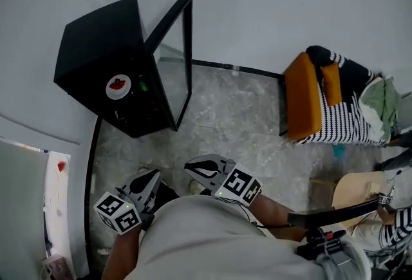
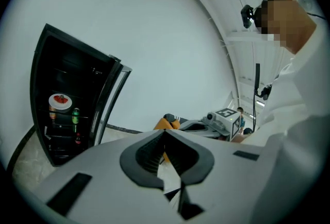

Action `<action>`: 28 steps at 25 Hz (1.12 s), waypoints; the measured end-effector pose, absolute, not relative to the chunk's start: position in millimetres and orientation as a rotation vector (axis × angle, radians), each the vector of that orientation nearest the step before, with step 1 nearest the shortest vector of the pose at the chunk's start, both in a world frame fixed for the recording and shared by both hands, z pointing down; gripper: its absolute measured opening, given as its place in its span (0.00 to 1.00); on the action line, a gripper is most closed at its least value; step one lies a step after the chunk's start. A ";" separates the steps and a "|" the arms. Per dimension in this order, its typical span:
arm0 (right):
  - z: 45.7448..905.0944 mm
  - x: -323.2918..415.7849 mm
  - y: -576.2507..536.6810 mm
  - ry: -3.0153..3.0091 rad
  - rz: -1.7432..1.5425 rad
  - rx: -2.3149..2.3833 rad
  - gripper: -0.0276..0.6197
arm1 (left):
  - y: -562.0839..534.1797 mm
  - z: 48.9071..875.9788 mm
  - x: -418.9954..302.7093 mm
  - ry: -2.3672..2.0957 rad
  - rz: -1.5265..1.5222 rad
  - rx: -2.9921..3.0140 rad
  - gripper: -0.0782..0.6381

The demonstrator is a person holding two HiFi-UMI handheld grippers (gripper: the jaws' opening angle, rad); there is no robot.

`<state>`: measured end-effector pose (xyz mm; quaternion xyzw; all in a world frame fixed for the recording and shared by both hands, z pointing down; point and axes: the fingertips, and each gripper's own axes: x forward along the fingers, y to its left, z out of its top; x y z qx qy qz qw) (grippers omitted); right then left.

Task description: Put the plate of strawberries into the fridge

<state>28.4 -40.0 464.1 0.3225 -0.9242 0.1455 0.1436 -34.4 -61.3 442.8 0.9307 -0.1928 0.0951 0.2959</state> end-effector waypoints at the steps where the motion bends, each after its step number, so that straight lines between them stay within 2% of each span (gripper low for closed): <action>1: 462.7 28.8 -38.2 -2.664 0.413 0.926 0.08 | -60.2 439.0 -31.2 -0.502 0.263 2.499 0.13; 28: 439.2 28.3 -36.8 -2.701 0.346 0.911 0.08 | -61.9 448.1 -18.7 -0.454 0.393 2.475 0.13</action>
